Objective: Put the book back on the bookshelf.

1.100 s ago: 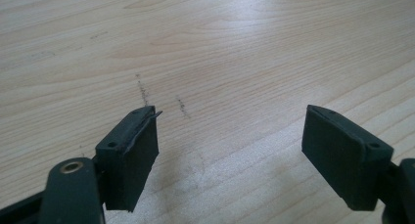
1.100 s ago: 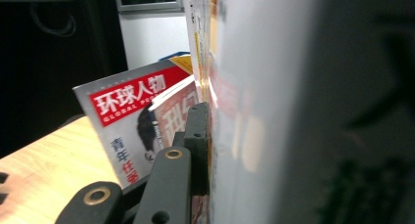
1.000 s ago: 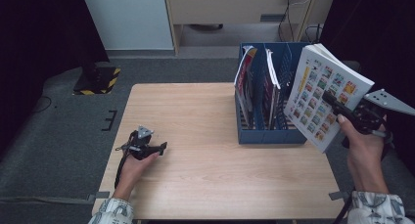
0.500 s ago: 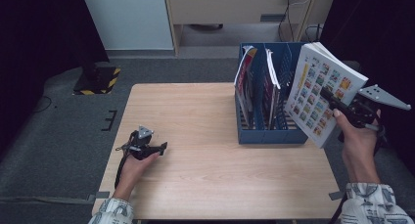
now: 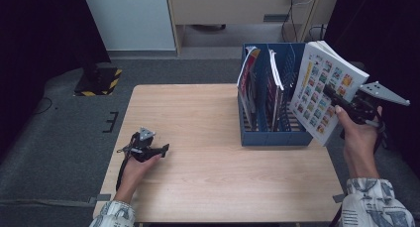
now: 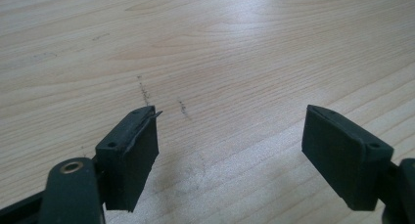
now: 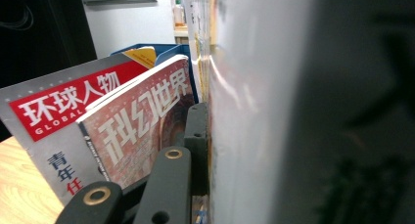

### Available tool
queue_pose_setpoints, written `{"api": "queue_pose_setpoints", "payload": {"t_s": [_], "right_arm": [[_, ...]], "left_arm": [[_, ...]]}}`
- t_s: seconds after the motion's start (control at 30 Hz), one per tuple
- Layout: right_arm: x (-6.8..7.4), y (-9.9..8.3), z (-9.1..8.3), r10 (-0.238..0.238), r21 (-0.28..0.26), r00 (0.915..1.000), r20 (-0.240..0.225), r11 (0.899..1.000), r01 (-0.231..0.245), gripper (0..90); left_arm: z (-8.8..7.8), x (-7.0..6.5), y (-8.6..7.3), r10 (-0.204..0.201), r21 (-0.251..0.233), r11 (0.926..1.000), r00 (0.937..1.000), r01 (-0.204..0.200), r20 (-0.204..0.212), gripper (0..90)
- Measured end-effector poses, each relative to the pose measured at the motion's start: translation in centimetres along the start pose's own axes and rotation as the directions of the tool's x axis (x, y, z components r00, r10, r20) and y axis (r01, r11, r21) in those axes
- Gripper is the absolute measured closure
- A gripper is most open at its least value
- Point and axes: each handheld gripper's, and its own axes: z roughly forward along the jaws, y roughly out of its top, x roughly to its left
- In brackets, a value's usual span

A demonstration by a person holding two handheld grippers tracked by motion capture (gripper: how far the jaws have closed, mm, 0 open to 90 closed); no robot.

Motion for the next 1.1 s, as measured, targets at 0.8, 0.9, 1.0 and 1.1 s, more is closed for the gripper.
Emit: {"api": "queue_pose_setpoints", "payload": {"t_s": [0.8,0.9,1.0,1.1], "right_arm": [[-1.3,0.1,5.3,0.018,0.014,0.9956,0.092,1.0,-0.019,74.1],[-1.5,0.0,5.9,0.023,0.015,0.9952,0.095,1.0,-0.025,74.1],[-1.5,-0.1,6.1,0.022,0.015,0.9952,0.096,1.0,-0.023,74.1],[-1.6,-0.1,6.7,0.028,0.011,0.9946,0.1,1.0,-0.029,74.1]], "left_arm": [[-0.2,0.1,0.2,-0.024,-0.021,0.9995,0.9996,0.024,0.012,21.0],[-0.3,0.0,0.2,-0.025,-0.024,0.9994,0.9996,0.026,0.014,21.0],[-0.3,-0.1,0.2,-0.024,-0.024,0.9994,0.9996,0.024,0.014,21.0],[-0.3,-0.1,0.2,-0.021,-0.024,0.9995,0.9997,0.021,0.014,21.0]]}}
